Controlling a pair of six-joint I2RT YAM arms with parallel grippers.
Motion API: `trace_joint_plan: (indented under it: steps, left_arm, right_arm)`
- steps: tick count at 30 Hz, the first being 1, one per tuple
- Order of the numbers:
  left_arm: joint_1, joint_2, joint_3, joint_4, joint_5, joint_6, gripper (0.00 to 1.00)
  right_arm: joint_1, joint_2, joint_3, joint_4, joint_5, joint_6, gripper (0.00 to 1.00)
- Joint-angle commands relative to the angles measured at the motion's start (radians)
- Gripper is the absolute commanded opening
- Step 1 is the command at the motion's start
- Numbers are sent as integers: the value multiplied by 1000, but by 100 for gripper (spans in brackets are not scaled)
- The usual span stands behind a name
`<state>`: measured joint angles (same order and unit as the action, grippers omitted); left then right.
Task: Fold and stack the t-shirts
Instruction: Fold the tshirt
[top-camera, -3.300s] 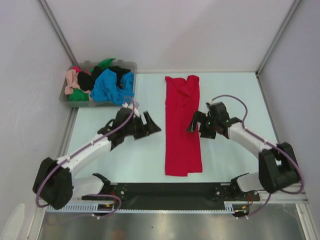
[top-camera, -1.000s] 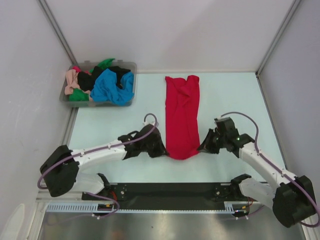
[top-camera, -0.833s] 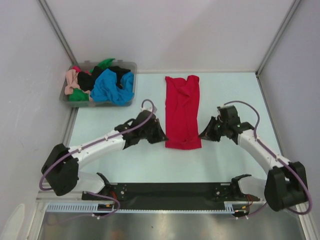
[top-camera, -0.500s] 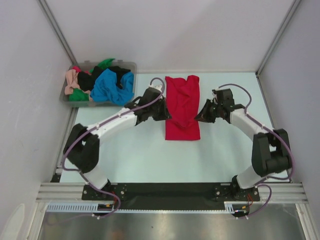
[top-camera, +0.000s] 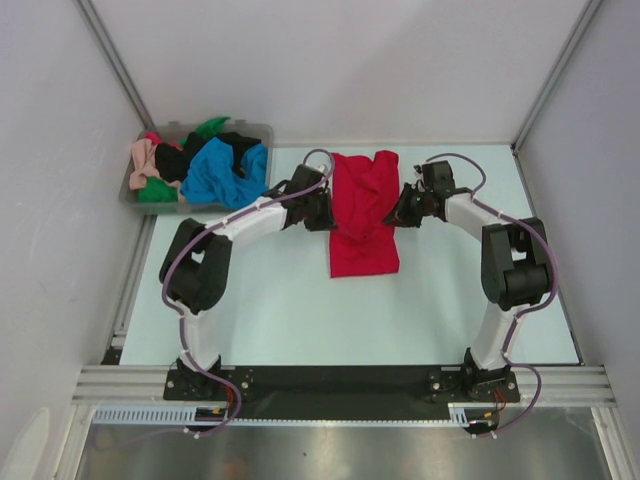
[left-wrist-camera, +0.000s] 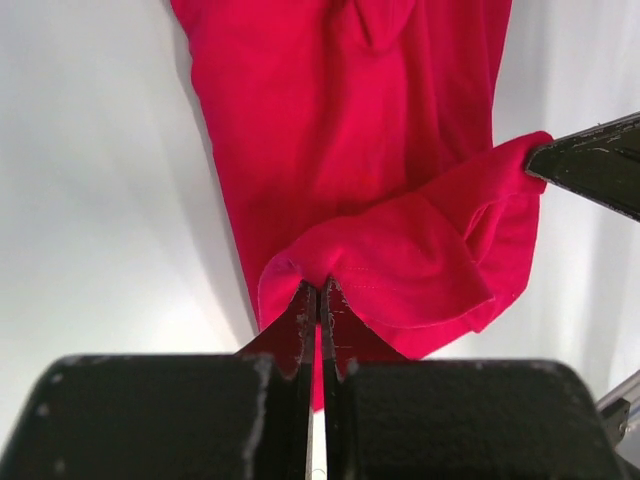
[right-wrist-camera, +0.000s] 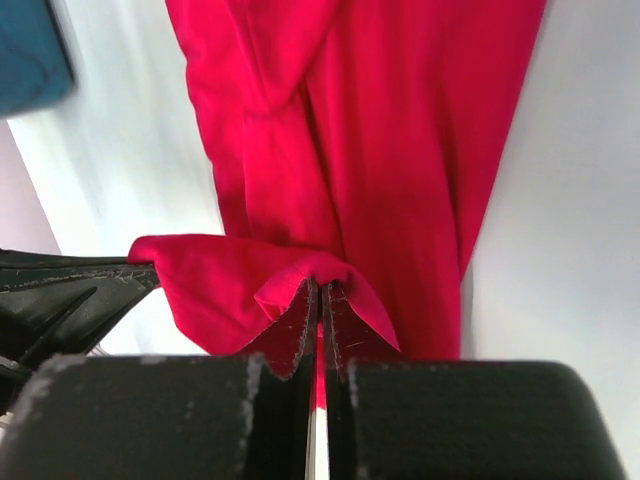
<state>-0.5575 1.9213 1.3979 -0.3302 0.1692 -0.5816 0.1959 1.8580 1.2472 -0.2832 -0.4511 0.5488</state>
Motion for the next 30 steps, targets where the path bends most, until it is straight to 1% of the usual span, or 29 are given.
trace_joint_plan:
  steps: [1,3,8,10,17,18,19,20,21,22,23,24,25,27,29,30]
  left_arm:
    - [18,28,88,22,24,35,0]
    - [27,51,105,22,35,43,0]
    - [42,79,145,14,39,57,0]
    - [45,97,164,2,18,66,0]
    - [51,162,225,-35,-17,97,0]
    - [51,168,236,-47,-25,106,5]
    - [53,171,254,-56,-28,111,12]
    - [56,166,262,-64,-30,115,23]
    - [56,156,266,-64,-33,126,38]
    - [57,141,277,-66,-37,134,65]
    - [59,108,285,-73,-43,143,73]
    - [56,87,294,-75,-46,157,84]
    - [56,67,308,-90,-42,163,88]
    - [53,-17,297,-101,-20,164,93]
    - [38,-95,213,-99,-28,149,95]
    - [28,-173,169,-98,-45,123,97]
  right_arm:
    - [-13,32,76,3,17,-7,0]
    - [-13,44,90,-28,41,-7,0]
    - [-24,23,67,-37,94,-7,0]
    - [-26,26,67,-36,110,-13,0]
    - [-33,116,132,-36,91,-24,0]
    - [-32,127,155,-53,92,-26,0]
    - [-32,133,167,-62,89,-29,4]
    - [-35,135,179,-69,89,-39,13]
    - [-36,127,190,-80,88,-43,33]
    - [-36,116,207,-80,86,-47,41]
    - [-36,100,218,-85,81,-50,49]
    - [-36,64,227,-89,77,-62,66]
    - [-35,40,241,-91,65,-69,74]
    - [-26,-5,247,-114,66,-105,99]
    - [2,-86,215,-151,100,-133,100]
    - [14,-123,183,-157,121,-151,100]
